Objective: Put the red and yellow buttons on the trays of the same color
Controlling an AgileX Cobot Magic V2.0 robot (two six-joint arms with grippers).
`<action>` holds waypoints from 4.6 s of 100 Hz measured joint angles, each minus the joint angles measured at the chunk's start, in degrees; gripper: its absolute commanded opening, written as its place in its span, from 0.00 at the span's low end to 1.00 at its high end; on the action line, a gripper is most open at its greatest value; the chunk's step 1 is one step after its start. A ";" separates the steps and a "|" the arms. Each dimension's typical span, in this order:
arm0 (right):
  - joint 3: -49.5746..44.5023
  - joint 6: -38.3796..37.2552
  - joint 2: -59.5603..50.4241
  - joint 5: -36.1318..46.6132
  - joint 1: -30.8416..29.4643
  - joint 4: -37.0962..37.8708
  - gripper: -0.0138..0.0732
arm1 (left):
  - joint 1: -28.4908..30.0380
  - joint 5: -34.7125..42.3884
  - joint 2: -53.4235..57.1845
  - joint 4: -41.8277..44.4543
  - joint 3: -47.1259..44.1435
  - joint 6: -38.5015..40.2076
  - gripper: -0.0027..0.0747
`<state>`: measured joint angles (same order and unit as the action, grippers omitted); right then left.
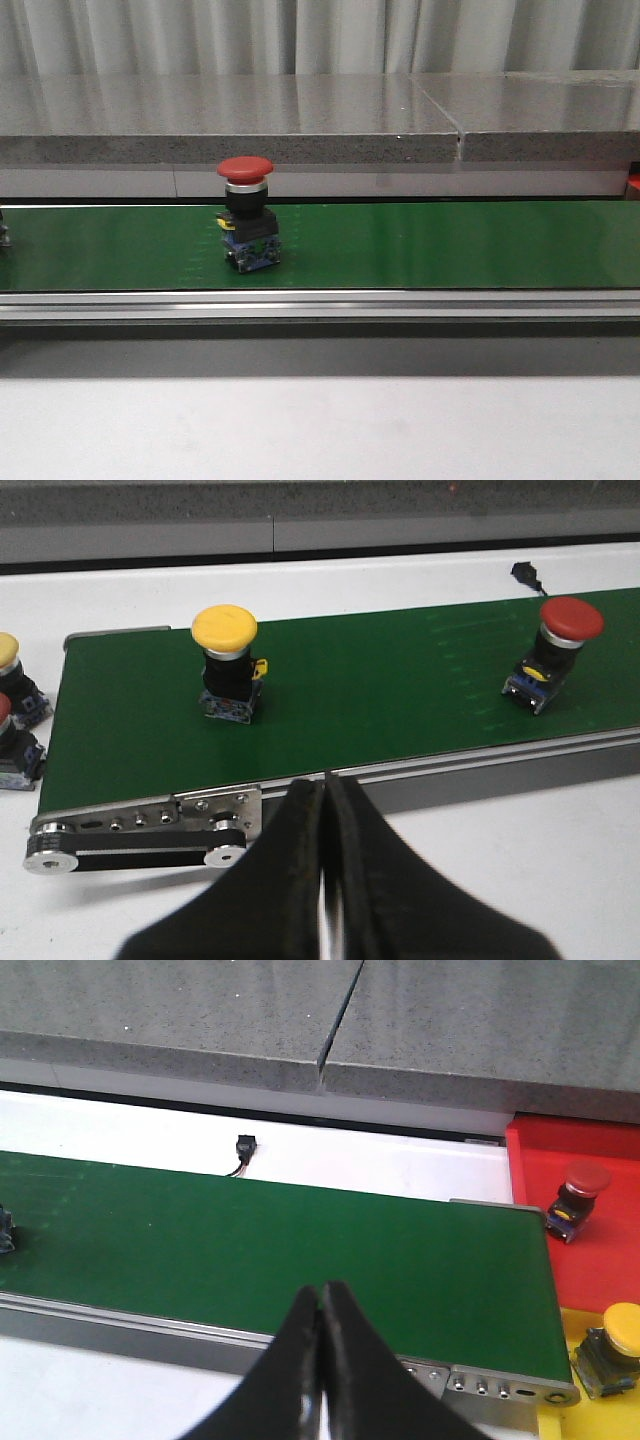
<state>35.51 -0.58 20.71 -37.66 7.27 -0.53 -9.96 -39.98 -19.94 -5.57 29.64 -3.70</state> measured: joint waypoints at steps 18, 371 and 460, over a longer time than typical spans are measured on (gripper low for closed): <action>0.00 0.00 0.00 0.00 0.00 0.00 0.12 | 0.00 0.00 2.20 0.00 0.00 0.00 0.01; 51.87 -2.95 71.55 -22.33 -20.57 -2.79 0.36 | 0.00 0.00 2.29 0.00 -0.09 0.00 0.01; 51.87 -5.57 88.20 -12.19 -31.25 -2.63 0.36 | 0.00 0.00 2.29 0.00 -0.09 0.00 0.01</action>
<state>87.37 -6.15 108.91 -49.84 -23.99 -3.17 -9.96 -39.98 -17.66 -5.57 29.56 -3.70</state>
